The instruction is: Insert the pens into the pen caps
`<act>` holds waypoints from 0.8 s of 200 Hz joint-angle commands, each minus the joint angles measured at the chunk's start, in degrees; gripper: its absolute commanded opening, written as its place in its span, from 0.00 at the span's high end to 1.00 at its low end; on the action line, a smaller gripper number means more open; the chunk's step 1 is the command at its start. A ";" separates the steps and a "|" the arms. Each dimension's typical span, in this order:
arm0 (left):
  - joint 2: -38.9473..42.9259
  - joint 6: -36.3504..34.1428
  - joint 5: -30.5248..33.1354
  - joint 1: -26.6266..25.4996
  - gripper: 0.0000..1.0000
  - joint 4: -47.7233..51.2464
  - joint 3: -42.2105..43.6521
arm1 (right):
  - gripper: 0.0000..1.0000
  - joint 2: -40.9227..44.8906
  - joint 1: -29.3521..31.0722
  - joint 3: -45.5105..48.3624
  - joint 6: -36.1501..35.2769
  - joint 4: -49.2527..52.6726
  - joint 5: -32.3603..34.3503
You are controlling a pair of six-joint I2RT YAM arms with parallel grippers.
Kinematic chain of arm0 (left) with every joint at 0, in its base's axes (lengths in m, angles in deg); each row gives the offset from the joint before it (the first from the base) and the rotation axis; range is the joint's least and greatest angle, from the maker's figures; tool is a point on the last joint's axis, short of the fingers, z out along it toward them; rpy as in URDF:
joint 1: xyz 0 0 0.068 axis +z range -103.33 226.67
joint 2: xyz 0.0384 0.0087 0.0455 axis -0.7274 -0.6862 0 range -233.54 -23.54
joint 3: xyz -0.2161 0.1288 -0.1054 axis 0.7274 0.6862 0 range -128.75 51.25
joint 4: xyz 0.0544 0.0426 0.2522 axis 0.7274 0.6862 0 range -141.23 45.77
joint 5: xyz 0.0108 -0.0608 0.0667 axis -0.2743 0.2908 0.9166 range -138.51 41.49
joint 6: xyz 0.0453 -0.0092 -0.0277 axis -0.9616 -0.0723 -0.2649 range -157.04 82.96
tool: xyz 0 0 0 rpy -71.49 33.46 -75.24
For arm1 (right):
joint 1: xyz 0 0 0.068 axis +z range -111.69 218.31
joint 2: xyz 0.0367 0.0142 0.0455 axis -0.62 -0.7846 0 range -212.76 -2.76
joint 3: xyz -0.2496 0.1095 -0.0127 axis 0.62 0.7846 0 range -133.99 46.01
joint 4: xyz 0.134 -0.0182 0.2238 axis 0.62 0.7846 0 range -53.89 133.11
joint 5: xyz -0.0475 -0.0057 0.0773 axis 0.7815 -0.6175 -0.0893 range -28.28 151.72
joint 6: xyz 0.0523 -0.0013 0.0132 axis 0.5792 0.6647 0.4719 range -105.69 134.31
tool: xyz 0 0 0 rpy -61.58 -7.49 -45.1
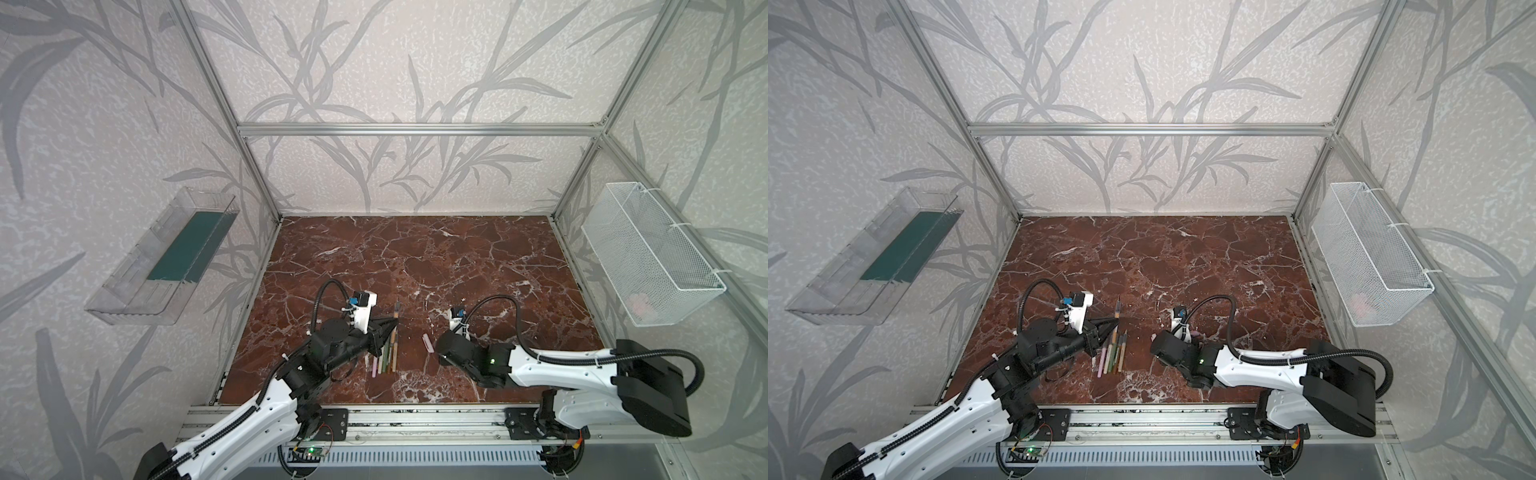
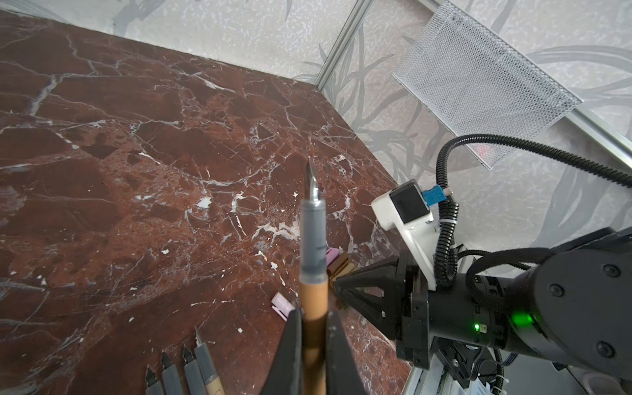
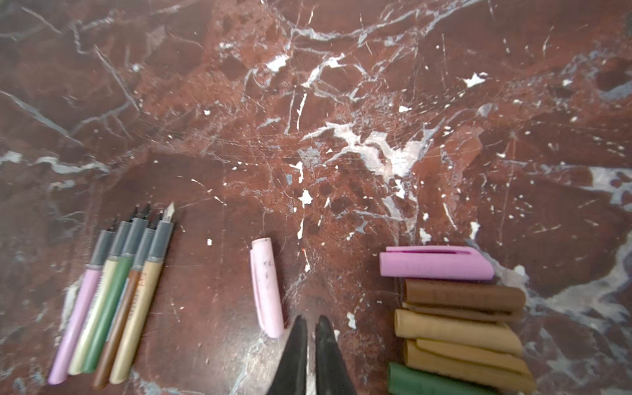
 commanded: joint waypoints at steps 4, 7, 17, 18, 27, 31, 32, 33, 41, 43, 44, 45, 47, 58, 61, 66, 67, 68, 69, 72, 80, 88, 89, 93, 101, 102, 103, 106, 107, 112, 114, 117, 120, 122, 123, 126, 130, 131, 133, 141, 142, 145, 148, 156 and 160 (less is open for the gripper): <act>-0.01 0.08 2.70 0.36 1.00 1.99 -2.11 | 0.84 0.26 -0.19 -5.30 1.26 12.98 4.61; 0.06 0.01 2.96 0.32 1.00 2.17 -2.07 | 0.84 0.63 -0.21 -5.52 1.65 14.08 4.98; 0.09 -0.23 3.58 0.33 1.00 2.41 -2.18 | 0.81 2.37 -0.26 -5.54 3.48 17.15 6.28; 0.13 -0.25 3.64 0.33 1.00 2.41 -2.16 | 0.81 2.52 -0.27 -5.46 3.66 17.39 6.38; 0.14 -0.49 3.87 0.34 1.00 2.46 -2.28 | 0.78 4.18 -0.20 -4.47 6.11 18.70 7.23; 0.10 -0.54 3.93 0.35 1.00 2.42 -2.25 | 0.77 4.85 -0.26 -3.80 7.42 19.06 7.50; 0.09 -0.53 3.99 0.33 1.00 2.41 -2.25 | 0.76 5.04 -0.22 -3.58 7.65 19.14 7.57; 0.13 -0.53 4.07 0.32 1.00 2.41 -2.28 | 0.76 5.17 -0.21 -3.43 7.85 19.18 7.64; 0.16 -0.79 4.22 0.32 1.00 2.50 -2.26 | 0.75 6.17 -0.33 -1.77 9.75 18.97 7.62; 0.17 -0.77 4.23 0.30 1.00 2.52 -2.27 | 0.75 6.32 -0.40 -1.47 10.22 18.87 7.56; 0.17 -0.74 4.27 0.31 1.00 2.60 -2.29 | 0.75 6.43 -0.43 -1.23 10.41 18.87 7.51; 0.17 -0.72 4.25 0.31 1.00 2.63 -2.34 | 0.75 6.49 -0.44 -1.02 10.64 18.91 7.48; 0.17 -0.76 4.30 0.32 1.00 2.66 -2.34 | 0.75 6.59 -0.43 -0.78 11.12 18.97 7.33; 0.22 -0.86 4.44 0.32 1.00 2.98 -2.43 | 0.75 6.74 -1.40 0.55 13.48 19.73 6.25; 0.23 -0.85 4.46 0.33 1.00 3.02 -2.42 | 0.75 6.65 -1.75 0.84 13.93 19.88 5.86; 0.37 -0.89 4.44 0.32 1.00 3.15 -2.33 | 0.76 6.55 -2.42 1.27 14.42 20.00 5.21; 0.36 -0.93 4.47 0.36 1.00 3.13 -2.36 | 0.76 6.50 -2.58 1.33 14.45 19.96 5.06; 0.44 -0.91 4.48 0.34 1.00 3.17 -2.33 | 0.76 6.48 -2.70 1.44 14.55 19.94 4.94; 0.48 -0.98 4.57 0.33 1.00 3.14 -2.36 | 0.76 6.42 -2.90 1.50 14.64 19.93 4.79; 0.51 -0.98 4.58 0.34 1.00 3.26 -2.29 | 0.77 6.33 -3.32 1.78 14.80 19.85 4.47; 0.82 -0.98 4.67 0.37 1.00 3.37 -2.22 | 0.79 6.19 -4.49 2.48 15.37 19.70 3.59; 1.06 -1.10 4.72 0.32 1.00 3.52 -2.03 | 0.80 6.38 -5.34 3.14 15.84 19.45 3.17; 1.10 -1.17 4.74 0.32 1.00 3.49 -1.99 | 0.80 6.42 -5.36 3.27 15.90 19.41 3.16; 1.28 -1.22 4.80 0.32 1.00 3.61 -1.89 | 0.80 6.64 -5.55 3.60 16.06 18.98 3.15; 1.64 -1.25 5.02 0.34 1.00 3.81 -1.78 | 0.79 7.17 -5.82 4.42 16.19 18.13 3.19; 1.65 -1.29 5.07 0.37 1.00 3.81 -1.73 | 0.79 7.25 -5.91 4.53 16.21 18.02 3.17; 1.74 -1.26 5.04 0.39 1.00 3.81 -1.76 | 0.79 7.29 -5.90 4.63 16.22 17.92 3.16; 1.94 -1.32 5.11 0.33 1.00 4.04 -1.68 | 0.79 7.53 -6.09 4.89 16.15 17.42 3.01; 1.93 -1.32 5.15 0.32 1.00 4.10 -1.68 | 0.78 7.56 -6.17 4.89 16.10 17.31 2.95; 2.29 -1.37 5.47 0.32 1.00 4.35 -1.62 | 0.78 7.89 -6.52 5.34 15.74 16.26 2.53; 2.32 -1.46 5.51 0.32 1.00 4.48 -1.61 | 0.78 8.00 -6.54 5.60 15.47 15.89 2.34; 2.47 -1.44 5.61 0.32 1.00 4.63 -1.63 | 0.78 8.15 -6.55 5.73 14.99 15.10 1.97; 2.66 -1.49 5.75 0.32 1.00 4.75 -1.61 | 0.78 8.27 -6.52 5.97 14.54 14.41 1.61; 2.75 -1.50 5.88 0.32 1.00 4.84 -1.63 | 0.78 8.36 -7.49 6.13 14.27 14.04 1.29; 2.77 -1.54 5.94 0.32 1.00 4.90 -1.66 | 0.78 8.37 -8.01 6.17 14.15 13.91 1.12; 3.04 -1.56 6.05 0.33 1.00 5.01 -1.65 | 0.78 8.46 -8.71 6.33 13.79 13.40 0.70; 3.23 -1.58 6.12 0.35 1.00 5.12 -1.67 | 0.78 8.47 -9.30 6.47 13.41 12.98 0.08; 3.32 -1.58 6.10 0.38 1.00 5.13 -1.64 | 0.78 8.52 -9.41 6.47 13.33 12.89 -0.05; 3.37 -1.63 6.12 0.33 1.00 5.20 -1.63 | 0.78 8.55 -9.66 6.54 13.13 12.61 -0.27; 3.75 -1.66 6.20 0.36 1.00 5.22 -1.57 | 0.78 8.72 -10.54 6.86 12.62 11.70 -0.91; 3.80 -1.67 6.18 0.34 1.00 5.22 -1.54 | 0.78 8.73 -10.60 6.89 12.53 11.59 -0.99; 3.93 -1.66 6.19 0.39 1.00 5.21 -1.59 | 0.78 8.80 -10.90 6.98 12.31 11.25 -1.18; 4.03 -1.72 6.10 0.33 1.00 5.18 -1.58 | 0.78 8.93 -11.14 7.17 12.13 10.81 -1.38; 4.19 -1.76 6.17 0.36 1.00 5.15 -1.48 | 0.78 9.15 -11.72 7.50 11.48 9.63 -1.80; 4.23 -1.79 6.17 0.28 1.00 5.13 -1.44 | 0.78 9.30 -11.98 7.76 11.32 9.11 -1.93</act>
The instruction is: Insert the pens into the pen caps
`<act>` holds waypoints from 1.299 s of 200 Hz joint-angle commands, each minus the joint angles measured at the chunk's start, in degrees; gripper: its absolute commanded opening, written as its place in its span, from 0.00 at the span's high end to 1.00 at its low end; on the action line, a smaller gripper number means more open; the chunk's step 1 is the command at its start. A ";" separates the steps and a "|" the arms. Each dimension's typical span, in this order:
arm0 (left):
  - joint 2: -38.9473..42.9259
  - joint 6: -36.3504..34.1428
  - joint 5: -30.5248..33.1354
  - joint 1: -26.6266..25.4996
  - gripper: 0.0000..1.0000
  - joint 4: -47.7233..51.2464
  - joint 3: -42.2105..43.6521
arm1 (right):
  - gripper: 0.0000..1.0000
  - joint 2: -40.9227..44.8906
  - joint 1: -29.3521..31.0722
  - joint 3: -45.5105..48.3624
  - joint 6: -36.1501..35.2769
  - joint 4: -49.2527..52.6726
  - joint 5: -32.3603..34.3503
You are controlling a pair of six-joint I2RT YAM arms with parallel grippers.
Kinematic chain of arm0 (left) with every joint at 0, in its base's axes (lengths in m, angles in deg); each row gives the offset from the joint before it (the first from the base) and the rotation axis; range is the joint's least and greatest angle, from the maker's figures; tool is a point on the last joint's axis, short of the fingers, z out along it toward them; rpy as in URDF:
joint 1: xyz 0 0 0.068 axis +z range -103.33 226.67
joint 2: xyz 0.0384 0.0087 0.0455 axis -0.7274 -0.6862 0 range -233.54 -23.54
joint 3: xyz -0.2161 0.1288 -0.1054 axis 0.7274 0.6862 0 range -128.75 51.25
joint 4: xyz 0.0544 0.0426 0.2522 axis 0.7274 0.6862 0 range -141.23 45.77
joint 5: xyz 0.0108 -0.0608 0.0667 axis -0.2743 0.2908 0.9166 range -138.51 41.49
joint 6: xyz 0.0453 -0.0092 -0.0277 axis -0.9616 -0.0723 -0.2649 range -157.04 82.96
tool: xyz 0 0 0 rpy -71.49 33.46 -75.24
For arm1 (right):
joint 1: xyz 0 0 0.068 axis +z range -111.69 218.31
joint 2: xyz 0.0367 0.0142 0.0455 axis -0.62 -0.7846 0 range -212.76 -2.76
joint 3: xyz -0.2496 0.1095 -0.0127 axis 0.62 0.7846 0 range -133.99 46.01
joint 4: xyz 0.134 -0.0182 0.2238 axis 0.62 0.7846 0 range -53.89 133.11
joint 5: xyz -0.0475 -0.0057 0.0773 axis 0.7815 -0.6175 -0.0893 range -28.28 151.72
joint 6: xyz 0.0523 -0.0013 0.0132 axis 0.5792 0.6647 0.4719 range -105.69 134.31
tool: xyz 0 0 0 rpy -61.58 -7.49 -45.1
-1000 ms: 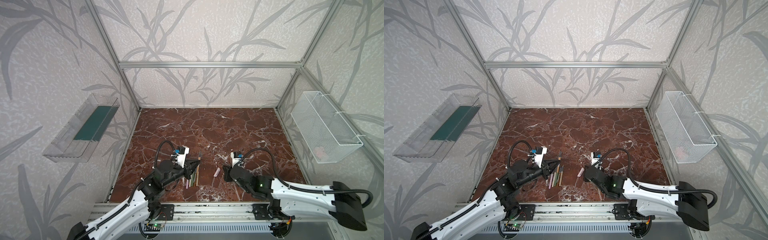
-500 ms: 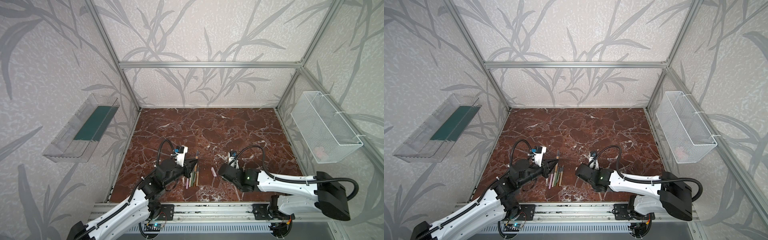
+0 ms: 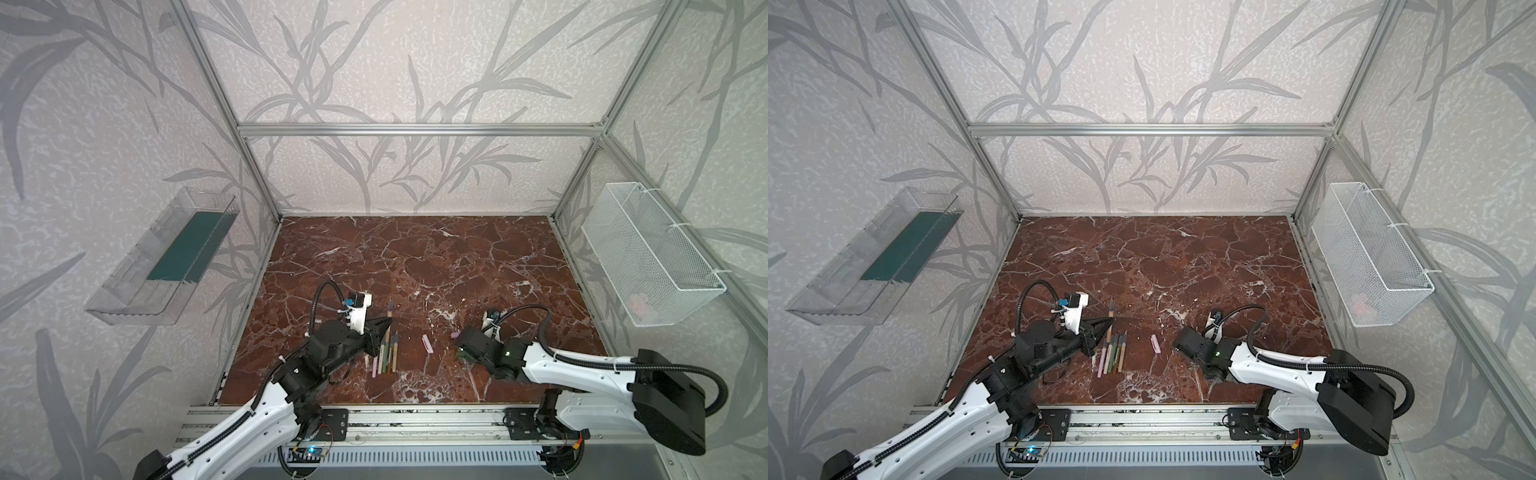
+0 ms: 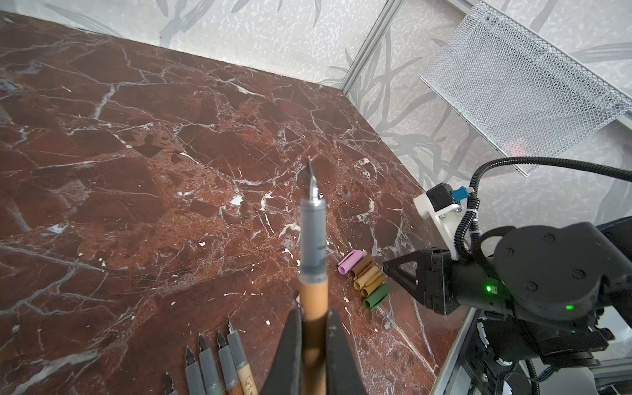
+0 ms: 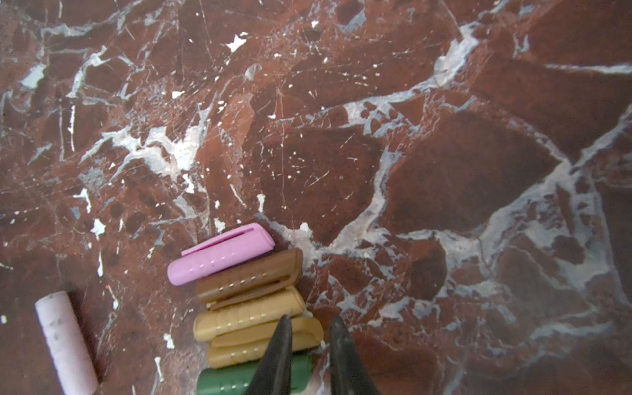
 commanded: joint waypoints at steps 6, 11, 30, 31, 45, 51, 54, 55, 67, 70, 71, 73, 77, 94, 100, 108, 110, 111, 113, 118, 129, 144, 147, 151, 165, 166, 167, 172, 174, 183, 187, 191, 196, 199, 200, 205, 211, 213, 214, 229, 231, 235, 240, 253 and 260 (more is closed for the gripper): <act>0.90 -0.85 1.12 0.33 1.00 0.84 -1.22 | 0.78 1.43 -2.05 1.30 -1.97 -4.54 -1.83; 0.87 -0.93 1.24 0.32 1.00 0.85 -1.26 | 0.78 1.52 -2.39 1.48 -2.17 -5.00 -1.98; 0.37 -1.13 1.60 0.32 1.00 0.59 -1.39 | 0.78 1.19 -3.87 1.90 -2.68 -7.05 -3.38; 0.35 -1.11 1.62 0.32 1.00 0.59 -1.36 | 0.78 1.14 -3.96 1.92 -2.69 -7.19 -3.53; -0.13 -1.24 1.73 0.37 1.00 0.48 -1.49 | 0.78 0.46 -5.19 2.46 -2.94 -9.20 -5.22; -0.30 -1.26 1.74 0.34 1.00 0.41 -1.58 | 0.78 0.16 -5.57 2.61 -3.05 -9.96 -5.76; -0.45 -1.32 1.67 0.33 1.00 0.37 -1.66 | 0.78 -0.02 -5.75 2.58 -3.12 -10.14 -5.95; -0.49 -1.33 1.70 0.33 1.00 0.35 -1.66 | 0.78 -0.08 -5.78 2.57 -3.13 -10.27 -6.05; -0.83 -1.43 1.69 0.32 1.00 0.22 -1.77 | 0.78 -0.64 -6.15 2.40 -3.32 -10.78 -6.24; -0.92 -1.44 1.66 0.33 1.00 0.13 -1.83 | 0.78 -0.73 -6.16 2.36 -3.34 -10.83 -6.25; -0.95 -1.44 1.61 0.32 1.00 0.14 -1.84 | 0.78 -0.79 -6.16 2.33 -3.38 -10.92 -6.29; -1.00 -1.44 1.59 0.32 1.00 0.08 -1.78 | 0.78 -0.83 -6.22 2.30 -3.40 -10.94 -6.25; -1.10 -1.48 1.55 0.32 1.00 0.06 -1.87 | 0.78 -0.96 -6.16 2.15 -3.53 -10.99 -6.36; -1.48 -1.68 1.55 0.33 1.00 -0.07 -2.04 | 0.77 -1.60 -6.16 1.78 -3.74 -11.52 -6.52; -1.58 -1.75 1.60 0.33 1.00 -0.03 -2.16 | 0.77 -2.00 -6.18 1.73 -3.76 -11.79 -6.63; -1.60 -1.87 1.56 0.34 1.00 -0.03 -2.16 | 0.77 -2.60 -6.24 1.63 -3.81 -12.15 -6.79; -1.60 -1.92 1.62 0.35 1.00 -0.03 -2.21 | 0.77 -2.75 -6.24 1.51 -3.79 -12.22 -6.90; -1.69 -1.94 1.59 0.33 1.00 -0.03 -2.20 | 0.77 -2.85 -6.24 1.51 -3.73 -12.27 -6.88; -1.68 -1.96 1.61 0.37 1.00 -0.03 -2.24 | 0.77 -3.04 -6.24 1.51 -3.71 -12.36 -6.92; -1.82 -2.03 1.60 0.32 1.00 -0.03 -2.22 | 0.76 -3.46 -6.24 1.35 -3.68 -12.55 -6.99; -1.93 -2.14 1.69 0.34 1.00 -0.03 -2.37 | 0.76 -4.34 -6.24 1.01 -3.68 -12.59 -7.15; -2.09 -2.32 1.89 0.36 1.00 0.06 -2.38 | 0.76 -5.51 -6.24 0.55 -3.75 -13.15 -7.61; -2.09 -2.41 1.91 0.34 1.00 0.11 -2.44 | 0.76 -5.77 -6.24 0.46 -3.78 -13.28 -7.58; -2.12 -2.41 2.01 0.34 1.00 0.15 -2.44 | 0.76 -6.09 -6.24 0.30 -3.84 -13.46 -7.74; -2.08 -2.52 2.28 0.34 1.00 0.31 -2.48 | 0.76 -7.39 -6.25 -0.66 -4.39 -13.62 -7.72; -2.06 -2.55 2.31 0.37 1.00 0.32 -2.51 | 0.76 -7.46 -6.25 -0.76 -4.43 -13.59 -7.73; -2.05 -2.52 2.28 0.35 1.00 0.32 -2.49 | 0.76 -7.58 -6.25 -0.77 -4.44 -13.57 -7.73; -2.04 -2.59 2.26 0.32 1.00 0.31 -2.49 | 0.76 -8.11 -6.24 -1.30 -4.61 -13.35 -7.68; -2.06 -2.58 2.26 0.30 1.00 0.32 -2.47 | 0.76 -8.31 -6.24 -1.55 -4.74 -13.27 -7.67; -1.99 -2.63 2.26 0.34 1.00 0.40 -2.54 | 0.76 -9.23 -6.24 -2.52 -5.20 -12.75 -7.86; -1.97 -2.71 2.26 0.32 1.00 0.41 -2.49 | 0.75 -9.58 -6.24 -3.03 -5.41 -12.35 -8.01; -2.02 -2.72 2.27 0.36 1.00 0.37 -2.49 | 0.75 -10.02 -6.27 -3.59 -5.63 -11.78 -8.13; -2.00 -2.74 2.34 0.34 1.00 0.49 -2.48 | 0.75 -10.58 -6.24 -4.27 -5.89 -11.18 -8.16; -1.96 -2.74 2.28 0.32 1.00 0.50 -2.52 | 0.75 -10.90 -6.24 -4.70 -6.03 -10.89 -8.23; -2.00 -2.71 2.27 0.32 1.00 0.45 -2.49 | 0.74 -11.01 -6.24 -4.80 -6.08 -10.82 -8.20; -2.00 -2.79 2.36 0.35 1.00 0.64 -2.48 | 0.74 -11.55 -6.25 -5.25 -6.28 -10.62 -8.17; -1.94 -2.76 2.41 0.40 1.00 0.74 -2.58 | 0.73 -12.16 -6.24 -5.65 -6.42 -10.64 -8.24; -1.95 -2.76 2.43 0.41 1.00 0.76 -2.56 | 0.72 -12.35 -6.27 -5.75 -6.47 -10.70 -8.25; -1.95 -2.76 2.43 0.41 1.00 0.76 -2.60 | 0.72 -12.44 -6.25 -5.82 -6.52 -10.72 -8.21; -1.66 -2.88 2.50 0.37 1.00 0.85 -2.62 | 0.71 -13.63 -6.23 -6.44 -6.70 -10.83 -8.18; -1.61 -2.85 2.51 0.37 1.00 0.98 -2.61 | 0.71 -13.77 -6.24 -6.52 -6.74 -10.88 -8.17; -1.60 -2.99 2.59 0.32 1.00 1.02 -2.63 | 0.70 -13.97 -6.24 -6.65 -6.74 -10.92 -8.15; -1.57 -2.97 2.60 0.34 1.00 1.09 -2.55 | 0.69 -14.09 -6.24 -6.71 -6.83 -10.95 -8.12; -1.49 -3.07 2.77 0.41 1.00 1.19 -2.57 | 0.65 -14.36 -6.25 -6.60 -7.08 -11.78 -8.22; -1.48 -3.11 2.76 0.34 1.00 1.21 -2.67 | 0.64 -14.51 -6.24 -6.56 -7.01 -12.11 -8.26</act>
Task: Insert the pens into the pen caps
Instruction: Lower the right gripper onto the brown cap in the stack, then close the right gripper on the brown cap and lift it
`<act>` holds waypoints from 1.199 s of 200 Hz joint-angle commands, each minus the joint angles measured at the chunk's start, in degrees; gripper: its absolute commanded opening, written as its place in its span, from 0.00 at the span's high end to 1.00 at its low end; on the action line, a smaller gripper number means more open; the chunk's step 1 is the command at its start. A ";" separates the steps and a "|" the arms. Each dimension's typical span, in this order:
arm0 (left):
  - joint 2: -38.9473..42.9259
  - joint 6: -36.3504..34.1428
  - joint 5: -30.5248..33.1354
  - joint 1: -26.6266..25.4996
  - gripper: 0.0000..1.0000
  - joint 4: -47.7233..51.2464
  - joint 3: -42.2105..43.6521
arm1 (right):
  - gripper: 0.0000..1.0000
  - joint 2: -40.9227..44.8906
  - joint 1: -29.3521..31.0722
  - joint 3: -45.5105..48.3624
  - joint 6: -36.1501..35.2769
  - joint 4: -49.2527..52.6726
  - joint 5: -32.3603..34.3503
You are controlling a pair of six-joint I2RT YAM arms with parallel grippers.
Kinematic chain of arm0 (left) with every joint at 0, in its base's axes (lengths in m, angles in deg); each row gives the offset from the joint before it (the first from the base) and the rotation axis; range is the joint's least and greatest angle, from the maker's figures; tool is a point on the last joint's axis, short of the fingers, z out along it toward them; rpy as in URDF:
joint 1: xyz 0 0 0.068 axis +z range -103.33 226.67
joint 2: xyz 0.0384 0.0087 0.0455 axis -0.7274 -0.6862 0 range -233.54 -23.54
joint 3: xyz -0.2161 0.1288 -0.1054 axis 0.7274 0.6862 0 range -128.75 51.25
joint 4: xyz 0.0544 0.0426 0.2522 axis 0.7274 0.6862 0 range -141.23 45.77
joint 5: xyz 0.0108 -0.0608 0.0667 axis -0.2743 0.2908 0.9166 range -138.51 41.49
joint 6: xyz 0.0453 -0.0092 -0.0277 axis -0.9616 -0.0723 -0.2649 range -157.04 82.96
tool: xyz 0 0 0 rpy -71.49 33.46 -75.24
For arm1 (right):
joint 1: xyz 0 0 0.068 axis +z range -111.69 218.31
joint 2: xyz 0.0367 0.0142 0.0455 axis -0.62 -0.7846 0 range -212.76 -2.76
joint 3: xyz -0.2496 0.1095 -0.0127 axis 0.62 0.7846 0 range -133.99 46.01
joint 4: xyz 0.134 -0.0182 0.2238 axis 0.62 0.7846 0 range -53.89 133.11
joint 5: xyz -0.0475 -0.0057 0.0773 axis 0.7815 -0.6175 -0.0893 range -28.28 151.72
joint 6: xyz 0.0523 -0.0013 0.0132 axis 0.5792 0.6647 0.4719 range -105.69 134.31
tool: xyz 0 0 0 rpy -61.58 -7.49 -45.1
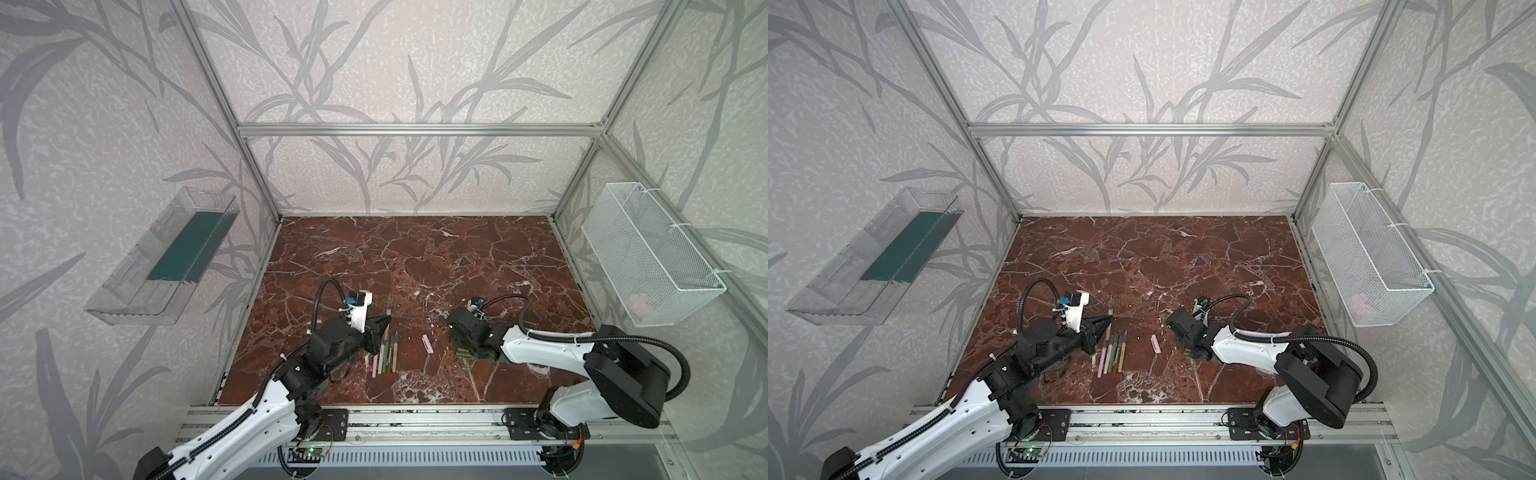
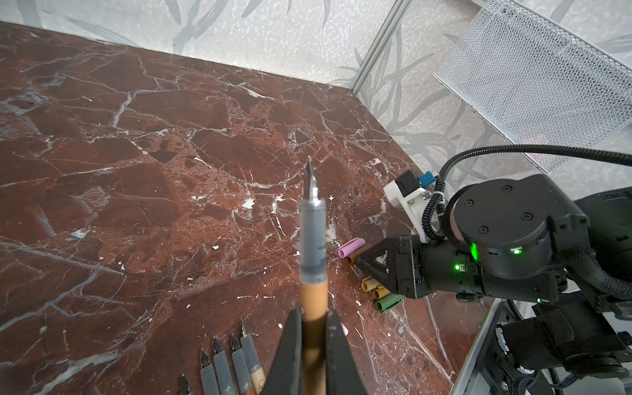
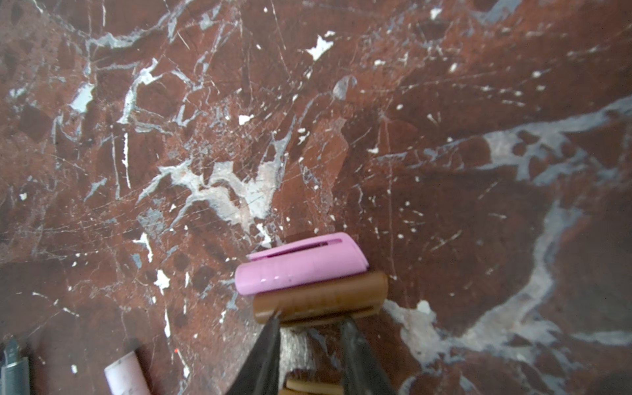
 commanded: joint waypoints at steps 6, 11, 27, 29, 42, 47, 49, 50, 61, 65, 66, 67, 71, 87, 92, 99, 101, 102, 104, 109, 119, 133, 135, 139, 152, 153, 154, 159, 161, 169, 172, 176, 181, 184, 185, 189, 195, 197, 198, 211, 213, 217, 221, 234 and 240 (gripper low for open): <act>0.46 -0.78 1.09 0.39 1.00 0.85 -1.70 | 0.63 -0.95 -0.19 -0.74 -0.78 0.67 0.34; 0.48 -0.78 0.99 0.33 1.00 1.00 -1.73 | 0.62 -1.12 -0.19 -0.83 -0.62 0.87 0.48; 0.57 -0.85 0.93 0.34 1.00 1.01 -1.84 | 0.57 -1.23 -0.19 -0.97 -0.08 1.98 1.28; 0.58 -0.82 0.97 0.37 1.00 1.01 -1.82 | 0.57 -1.16 -0.23 -0.94 -0.06 1.99 1.43; 0.57 -0.82 0.99 0.39 1.00 1.01 -1.79 | 0.50 -0.57 -0.19 -0.30 0.30 1.68 1.84; 0.58 -0.86 1.06 0.39 1.00 1.00 -1.90 | 0.47 -0.25 -0.20 -0.06 0.42 1.58 2.06; 0.52 -0.85 1.00 0.36 1.00 1.00 -1.90 | 0.47 -0.14 -0.19 0.10 0.42 1.49 2.11; 0.56 -0.88 1.01 0.34 1.00 0.96 -1.89 | 0.46 -0.07 -0.19 0.17 0.39 1.44 2.10; 0.58 -0.92 0.95 0.38 1.00 0.98 -1.93 | 0.45 0.80 -0.23 0.86 0.45 0.90 2.35; 0.53 -0.96 0.97 0.35 1.00 0.96 -1.88 | 0.44 1.13 -0.19 1.14 0.30 0.51 2.35; 0.52 -0.93 0.99 0.33 1.00 0.98 -1.87 | 0.44 1.18 -0.19 1.17 0.24 0.38 2.35; 0.51 -0.92 1.00 0.33 1.00 0.99 -1.92 | 0.44 1.25 -0.19 1.24 0.21 0.22 2.31; 0.56 -0.95 0.93 0.36 1.00 1.00 -1.94 | 0.44 1.55 -0.20 1.51 0.14 -0.12 2.43; 0.58 -0.96 0.84 0.35 1.00 0.96 -1.89 | 0.41 2.44 -0.19 2.47 0.48 -1.32 2.99; 0.58 -0.91 0.84 0.35 1.00 1.08 -1.88 | 0.41 2.51 -0.19 2.65 0.59 -1.72 3.23; 0.60 -0.88 0.75 0.32 1.00 1.09 -1.88 | 0.39 2.49 -0.27 2.84 0.61 -2.02 3.65; 0.62 -0.90 0.75 0.32 1.00 1.03 -1.92 | 0.39 2.47 -0.27 2.83 0.69 -2.04 3.71; 0.65 -0.86 0.79 0.32 1.00 1.06 -1.90 | 0.39 2.47 -0.28 2.81 0.70 -2.05 3.74; 0.60 -0.87 0.76 0.32 1.00 1.04 -1.88 | 0.38 2.47 -0.32 2.80 0.64 -2.05 3.78; 0.70 -0.90 0.67 0.40 1.00 1.17 -1.92 | 0.38 2.40 -0.41 2.78 0.63 -2.09 3.82; 0.76 -0.81 0.64 0.34 1.00 1.19 -1.86 | 0.37 2.21 -0.54 2.67 0.62 -1.96 3.86; 1.03 -0.69 0.57 0.35 1.00 1.39 -1.79 | 0.33 1.88 -0.72 2.50 0.41 -2.00 4.00; 1.10 -0.67 0.57 0.33 1.00 1.43 -1.79 | 0.33 1.86 -0.78 2.43 0.33 -1.97 4.06; 1.26 -0.66 0.57 0.34 1.00 1.47 -1.84 | 0.32 1.78 -0.80 2.34 0.28 -1.92 4.20; 1.56 -0.65 0.63 0.32 1.00 1.53 -1.71 | 0.30 1.44 -0.96 2.01 0.07 -1.62 4.55; 1.60 -0.65 0.60 0.36 1.00 1.53 -1.70 | 0.30 1.43 -0.97 2.01 0.04 -1.61 4.55; 1.62 -0.64 0.59 0.34 1.00 1.53 -1.70 | 0.30 1.37 -1.02 2.00 0.02 -1.61 4.62; 1.74 -0.70 0.63 0.32 1.00 1.59 -1.77 | 0.30 1.26 -1.07 2.05 -0.01 -1.67 4.64; 1.73 -0.70 0.68 0.36 1.00 1.57 -1.74 | 0.30 1.20 -1.13 2.01 -0.06 -1.69 4.57; 1.82 -0.69 0.56 0.39 1.00 1.61 -1.70 | 0.30 0.90 -1.37 1.95 -0.08 -1.79 4.62; 1.82 -0.79 0.69 0.33 1.00 1.60 -1.74 | 0.31 0.77 -1.46 1.92 -0.08 -1.79 4.56; 1.85 -0.74 0.69 0.37 1.00 1.60 -1.71 | 0.31 0.59 -1.50 1.84 -0.16 -1.70 4.62; 1.87 -0.79 0.66 0.37 1.00 1.62 -1.71 | 0.31 0.33 -1.59 1.78 -0.15 -1.62 4.66; 1.83 -0.82 0.66 0.31 1.00 1.60 -1.71 | 0.31 0.17 -1.60 1.60 -0.17 -1.49 4.72; 1.82 -0.86 0.71 0.32 1.00 1.61 -1.75 | 0.31 0.13 -1.60 1.54 -0.17 -1.46 4.77; 1.83 -0.77 0.71 0.38 1.00 1.62 -1.74 | 0.31 -0.09 -1.69 1.36 -0.17 -1.29 4.87; 1.74 -0.88 0.65 0.35 1.00 1.53 -1.74 | 0.32 -0.44 -1.84 1.10 -0.10 -0.92 4.98; 1.73 -0.90 0.70 0.33 1.00 1.53 -1.75 | 0.32 -0.57 -1.92 1.01 -0.15 -0.78 4.92; 1.78 -0.86 0.68 0.37 1.00 1.53 -1.77 | 0.32 -0.63 -2.02 0.93 -0.16 -0.80 4.96; 1.61 -0.90 0.65 0.33 1.00 1.50 -1.81 | 0.33 -1.54 -2.33 0.23 -0.41 -0.34 4.97; 1.57 -0.95 0.64 0.34 1.00 1.46 -1.86 | 0.33 -1.68 -2.31 0.15 -0.49 -0.30 4.94; 1.51 -0.91 0.64 0.34 1.00 1.45 -1.84 | 0.34 -2.01 -2.38 -0.15 -0.58 -0.11 4.99; 1.47 -0.91 0.62 0.37 1.00 1.44 -1.84 | 0.34 -2.36 -2.39 -0.42 -0.65 0.11 4.94; 1.49 -0.99 0.58 0.36 1.00 1.53 -1.83 | 0.38 -3.53 -2.52 -1.43 -0.78 0.78 4.67; 1.60 -1.02 0.74 0.35 1.00 1.51 -1.84 | 0.42 -3.96 -2.48 -1.84 -0.78 1.08 4.34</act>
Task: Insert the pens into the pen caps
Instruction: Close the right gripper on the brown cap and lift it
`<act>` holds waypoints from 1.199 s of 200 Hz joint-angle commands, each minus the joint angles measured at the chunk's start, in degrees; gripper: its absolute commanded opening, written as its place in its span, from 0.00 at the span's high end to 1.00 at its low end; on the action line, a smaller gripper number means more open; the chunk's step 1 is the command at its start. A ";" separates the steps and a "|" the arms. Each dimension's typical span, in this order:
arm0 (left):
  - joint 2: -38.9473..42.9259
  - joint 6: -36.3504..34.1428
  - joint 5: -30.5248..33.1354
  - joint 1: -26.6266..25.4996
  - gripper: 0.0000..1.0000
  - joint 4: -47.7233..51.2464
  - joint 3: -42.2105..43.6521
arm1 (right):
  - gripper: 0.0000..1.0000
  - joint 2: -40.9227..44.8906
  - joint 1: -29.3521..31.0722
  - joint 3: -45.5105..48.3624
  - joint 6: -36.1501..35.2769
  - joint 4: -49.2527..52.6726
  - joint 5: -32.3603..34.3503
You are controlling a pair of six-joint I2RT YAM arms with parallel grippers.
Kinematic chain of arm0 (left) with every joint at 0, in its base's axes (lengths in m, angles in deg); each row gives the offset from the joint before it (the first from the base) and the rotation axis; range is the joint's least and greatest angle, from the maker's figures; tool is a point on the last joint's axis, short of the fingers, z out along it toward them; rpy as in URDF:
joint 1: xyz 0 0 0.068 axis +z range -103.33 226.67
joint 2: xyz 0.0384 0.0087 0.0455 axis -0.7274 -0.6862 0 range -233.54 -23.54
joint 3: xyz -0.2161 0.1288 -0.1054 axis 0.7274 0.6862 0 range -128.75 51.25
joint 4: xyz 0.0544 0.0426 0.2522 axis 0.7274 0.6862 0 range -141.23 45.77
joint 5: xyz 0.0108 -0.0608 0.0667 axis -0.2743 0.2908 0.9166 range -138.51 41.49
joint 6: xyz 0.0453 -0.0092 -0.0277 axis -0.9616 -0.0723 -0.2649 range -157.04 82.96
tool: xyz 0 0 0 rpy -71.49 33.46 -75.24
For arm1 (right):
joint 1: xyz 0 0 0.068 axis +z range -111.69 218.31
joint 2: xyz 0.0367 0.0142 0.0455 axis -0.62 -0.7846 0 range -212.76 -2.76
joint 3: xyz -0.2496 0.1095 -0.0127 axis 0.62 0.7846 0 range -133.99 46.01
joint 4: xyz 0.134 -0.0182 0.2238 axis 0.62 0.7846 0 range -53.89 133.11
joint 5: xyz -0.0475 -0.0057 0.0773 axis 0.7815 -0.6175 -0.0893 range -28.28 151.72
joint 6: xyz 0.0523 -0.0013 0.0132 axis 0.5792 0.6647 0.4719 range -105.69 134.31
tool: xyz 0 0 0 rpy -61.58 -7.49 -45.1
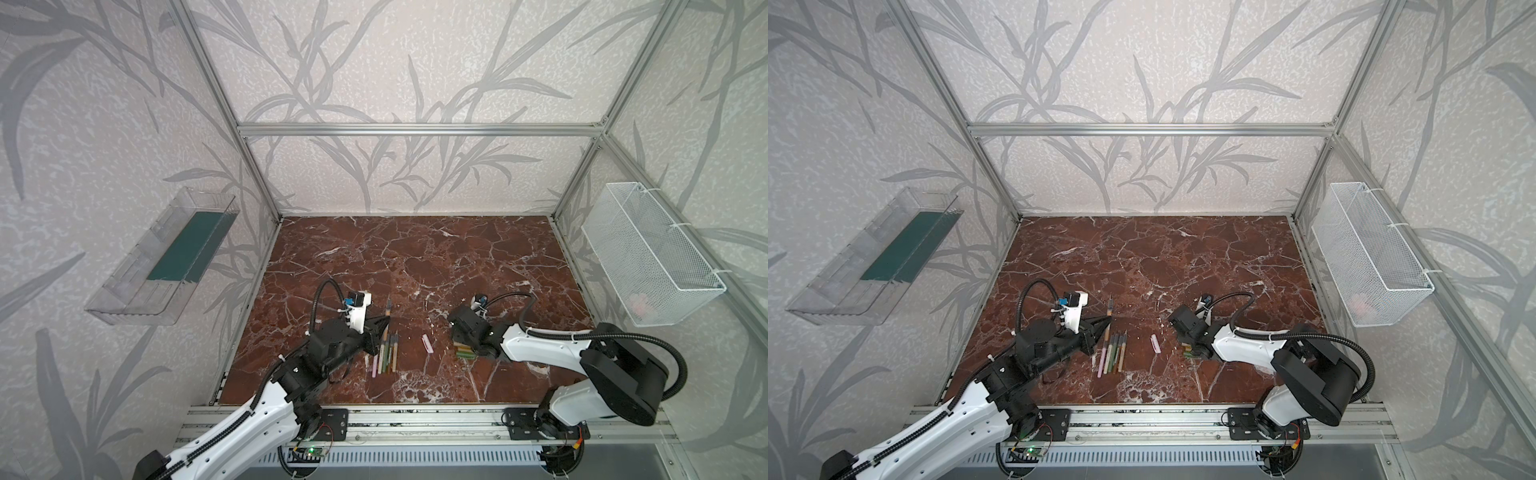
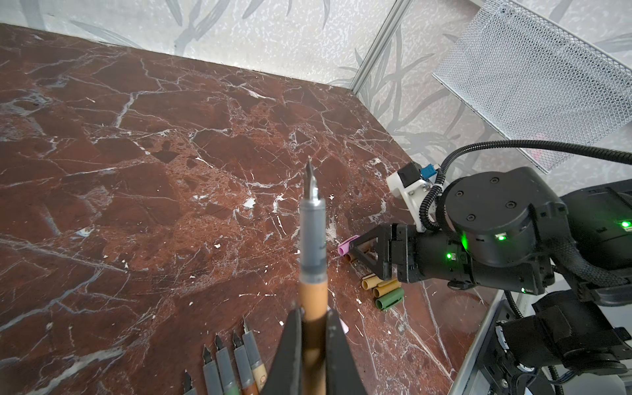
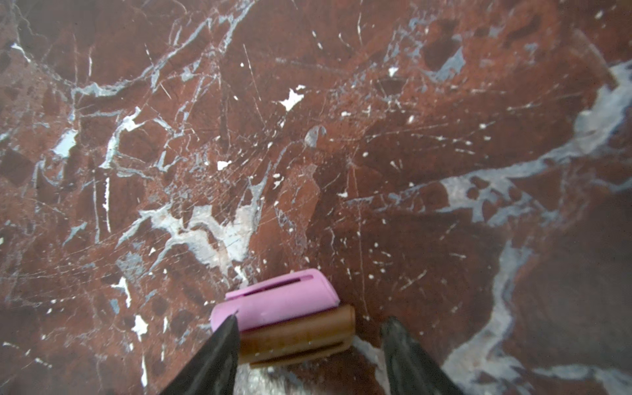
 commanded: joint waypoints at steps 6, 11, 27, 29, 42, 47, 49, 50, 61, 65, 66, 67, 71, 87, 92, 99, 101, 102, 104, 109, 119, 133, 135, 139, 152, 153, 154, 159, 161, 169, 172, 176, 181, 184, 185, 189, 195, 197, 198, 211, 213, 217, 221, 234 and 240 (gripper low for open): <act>0.29 -0.95 0.67 0.34 1.00 0.39 -1.94 | 0.45 -2.78 -0.42 -2.09 -0.18 3.50 -0.46; 0.36 -0.99 0.81 0.35 1.00 0.43 -1.92 | 0.48 -2.90 -0.42 -2.59 -0.24 4.42 -1.10; 0.44 -1.11 0.90 0.33 1.00 0.66 -2.04 | 0.51 -3.02 -0.26 -3.35 -0.19 6.28 -2.22; 0.44 -1.08 0.90 0.34 1.00 0.63 -2.07 | 0.51 -2.95 -0.25 -3.32 -0.18 6.26 -2.38; 0.53 -1.14 0.86 0.37 1.00 0.64 -2.08 | 0.52 -2.45 0.22 -2.83 0.05 5.93 -2.81; 0.57 -1.15 0.88 0.39 1.00 0.62 -2.16 | 0.52 -2.24 0.42 -2.68 0.16 6.19 -2.87; 0.72 -1.15 0.83 0.40 1.00 0.64 -2.17 | 0.52 -2.16 0.49 -2.69 0.24 6.28 -2.74; 0.67 -1.18 0.82 0.36 1.00 0.63 -2.15 | 0.52 -2.10 0.56 -2.66 0.25 6.39 -2.76; 0.70 -1.16 0.77 0.39 1.00 0.64 -2.18 | 0.51 -1.61 1.04 -2.57 0.44 7.16 -2.42; 0.71 -1.17 0.82 0.33 1.00 0.62 -2.21 | 0.50 -1.48 1.27 -2.54 0.46 7.29 -2.25; 0.66 -1.15 0.77 0.33 1.00 0.66 -2.22 | 0.50 -1.45 1.30 -2.50 0.45 7.38 -2.17; 0.64 -1.18 0.79 0.37 1.00 0.64 -2.22 | 0.50 -1.44 1.32 -2.48 0.45 7.46 -2.13; 0.63 -1.20 0.73 0.33 1.00 0.62 -2.21 | 0.50 -1.35 1.53 -2.58 0.49 7.68 -1.88; 0.67 -1.19 0.67 0.32 1.00 0.64 -2.09 | 0.47 -1.56 2.04 -2.85 0.51 8.64 -1.38; 0.66 -1.13 0.60 0.40 1.00 0.64 -2.06 | 0.46 -1.75 2.08 -2.87 0.53 8.91 -1.31; 0.75 -1.17 0.55 0.34 1.00 0.82 -2.15 | 0.43 -2.07 2.13 -2.86 0.60 9.32 -1.20; 0.78 -1.20 0.55 0.39 1.00 0.87 -2.18 | 0.43 -2.16 2.13 -2.82 0.61 9.48 -1.09; 0.79 -1.21 0.59 0.40 1.00 0.87 -2.20 | 0.43 -2.19 2.13 -2.82 0.71 9.57 -1.06; 0.73 -1.14 0.52 0.34 1.00 0.95 -2.22 | 0.42 -2.21 2.08 -2.81 0.75 9.70 -0.99; 0.79 -1.18 0.50 0.40 1.00 0.98 -2.16 | 0.41 -2.30 2.11 -2.84 0.93 10.14 -0.77; 1.04 -1.20 0.43 0.36 1.00 1.23 -2.14 | 0.41 -2.23 2.21 -2.32 1.30 10.54 -0.29; 1.54 -1.21 0.50 0.33 1.00 1.23 -2.07 | 0.42 -1.66 2.17 -1.31 1.50 10.06 -0.17; 1.58 -1.21 0.54 0.34 1.00 1.23 -2.10 | 0.43 -1.55 2.21 -1.23 1.50 10.02 -0.22; 1.70 -1.19 0.54 0.35 1.00 1.24 -2.04 | 0.45 -1.44 2.17 -1.10 1.52 10.02 -0.21; 1.96 -1.24 0.62 0.33 1.00 1.17 -2.01 | 0.52 -1.00 2.30 -1.12 1.59 10.42 -0.17; 1.95 -1.23 0.67 0.33 1.00 1.20 -1.98 | 0.53 -0.95 2.30 -1.13 1.59 10.43 -0.21; 1.99 -1.26 0.61 0.32 1.00 1.26 -1.97 | 0.54 -0.88 2.30 -1.14 1.59 10.44 -0.13; 1.96 -1.23 0.60 0.33 1.00 1.24 -1.96 | 0.57 -0.81 2.38 -1.14 1.54 10.52 -0.15; 1.94 -1.24 0.61 0.39 1.00 1.19 -1.96 | 0.58 -0.75 2.43 -1.10 1.53 10.53 -0.19; 1.86 -1.23 0.60 0.32 1.00 1.23 -1.99 | 0.61 -0.60 2.55 -1.09 1.51 10.45 -0.24; 1.85 -1.26 0.56 0.37 1.00 1.23 -2.01 | 0.61 -0.56 2.63 -1.15 1.50 10.44 -0.24; 1.90 -1.26 0.60 0.38 1.00 1.28 -2.05 | 0.61 -0.55 2.63 -1.15 1.43 10.40 -0.30; 1.86 -1.29 0.55 0.36 1.00 1.29 -2.05 | 0.63 -0.59 2.73 -1.29 1.41 10.37 -0.40; 1.84 -1.24 0.60 0.35 1.00 1.32 -2.05 | 0.64 -0.68 2.74 -1.38 1.37 10.25 -0.41; 1.84 -1.27 0.57 0.38 1.00 1.27 -2.05 | 0.65 -0.66 2.74 -1.39 1.35 10.26 -0.41; 1.82 -1.24 0.56 0.39 1.00 1.32 -2.10 | 0.67 -0.83 2.73 -1.40 1.32 10.19 -0.48; 1.81 -1.26 0.67 0.38 1.00 1.32 -2.08 | 0.70 -1.02 2.74 -1.53 1.32 10.13 -0.50; 1.77 -1.27 0.71 0.33 1.00 1.32 -2.10 | 0.72 -1.06 2.74 -1.57 1.32 10.14 -0.39; 1.77 -1.28 0.68 0.33 1.00 1.32 -2.07 | 0.73 -1.11 2.74 -1.57 1.32 10.16 -0.36; 1.88 -1.29 0.58 0.33 1.00 1.38 -1.97 | 0.76 -1.83 2.74 -2.15 1.32 10.42 0.02; 1.90 -1.25 0.56 0.32 1.00 1.45 -1.96 | 0.77 -1.97 2.74 -2.23 1.41 10.44 0.05; 1.85 -1.27 0.60 0.38 1.00 1.41 -1.98 | 0.77 -2.24 2.72 -2.35 1.40 10.53 0.20; 1.86 -1.30 0.55 0.32 1.00 1.36 -1.97 | 0.79 -2.51 2.74 -2.56 1.44 10.73 0.34; 1.90 -1.35 0.75 0.39 1.00 1.58 -2.01 | 0.80 -3.22 2.74 -3.31 1.33 11.48 0.53; 1.94 -1.35 0.80 0.40 1.00 1.67 -2.00 | 0.80 -3.42 2.74 -3.58 1.24 11.51 0.52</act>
